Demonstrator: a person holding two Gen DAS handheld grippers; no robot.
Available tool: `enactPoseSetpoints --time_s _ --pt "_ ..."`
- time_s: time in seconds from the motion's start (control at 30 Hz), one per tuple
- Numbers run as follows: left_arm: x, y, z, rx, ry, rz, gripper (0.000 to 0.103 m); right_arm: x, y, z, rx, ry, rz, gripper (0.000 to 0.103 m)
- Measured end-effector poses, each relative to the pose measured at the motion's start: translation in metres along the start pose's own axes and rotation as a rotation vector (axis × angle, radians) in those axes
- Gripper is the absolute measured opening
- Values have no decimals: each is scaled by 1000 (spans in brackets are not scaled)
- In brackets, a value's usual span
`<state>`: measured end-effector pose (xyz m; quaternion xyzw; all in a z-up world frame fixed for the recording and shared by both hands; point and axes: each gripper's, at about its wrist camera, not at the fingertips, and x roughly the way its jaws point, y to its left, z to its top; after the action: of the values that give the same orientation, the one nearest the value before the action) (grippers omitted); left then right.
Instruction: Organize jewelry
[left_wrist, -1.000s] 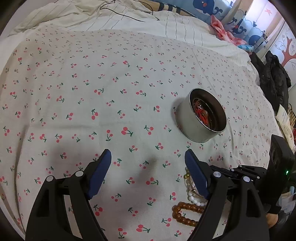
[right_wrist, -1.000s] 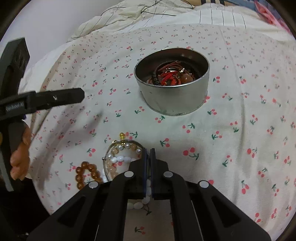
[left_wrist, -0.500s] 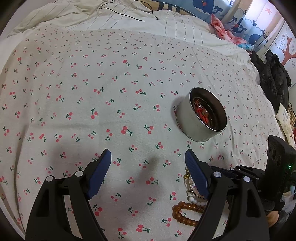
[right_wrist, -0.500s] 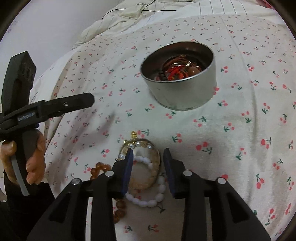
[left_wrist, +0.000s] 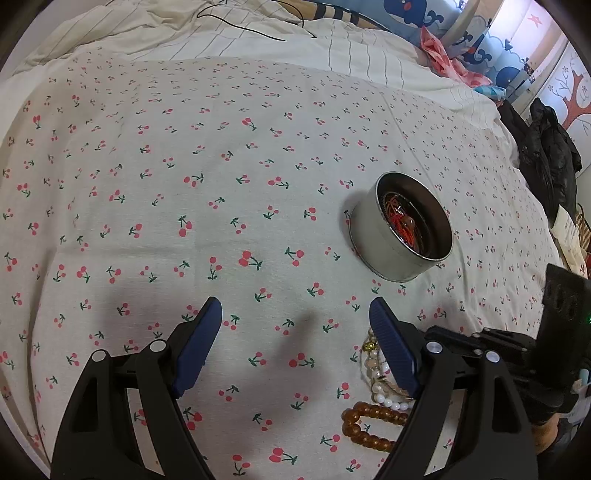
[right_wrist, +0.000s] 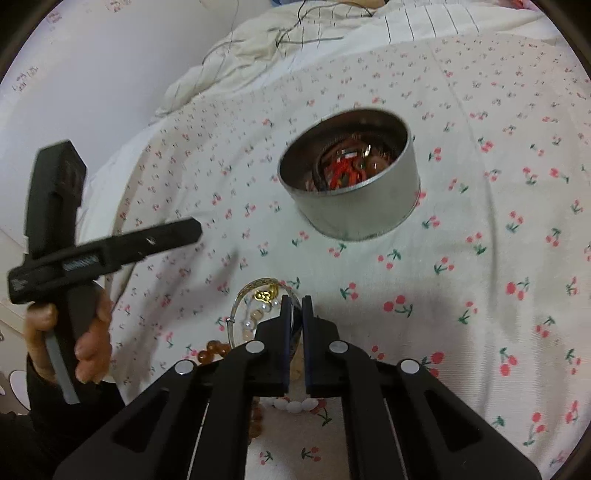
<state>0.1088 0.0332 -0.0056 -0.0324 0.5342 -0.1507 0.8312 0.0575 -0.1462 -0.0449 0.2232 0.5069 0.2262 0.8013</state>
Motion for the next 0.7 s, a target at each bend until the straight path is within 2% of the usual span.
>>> enactPoseSetpoints --time_s 0.07,0.17,0.2,0.23,0.4,0.57,0.7 --pt "0 -1 0 5 1 5 78 -7 -1 1 3 -15 6 6" --pt "4 -3 -1 12 15 2 78 -18 -7 2 -3 -38 -48 6" --pt "7 -6 -2 30 32 -2 78 -21 -11 3 0 -46 -83 6" --pt "11 -9 -3 52 46 -3 78 -25 -14 3 -12 -56 -155 6" --pt "28 -37 -18 205 110 6 78 -31 -34 3 -7 -57 -332 6" --pt "41 -56 -29 270 110 32 78 -30 -46 1 23 -47 -343 6" --pt "50 -59 -32 300 77 131 78 -26 -44 2 20 -37 -339 7"
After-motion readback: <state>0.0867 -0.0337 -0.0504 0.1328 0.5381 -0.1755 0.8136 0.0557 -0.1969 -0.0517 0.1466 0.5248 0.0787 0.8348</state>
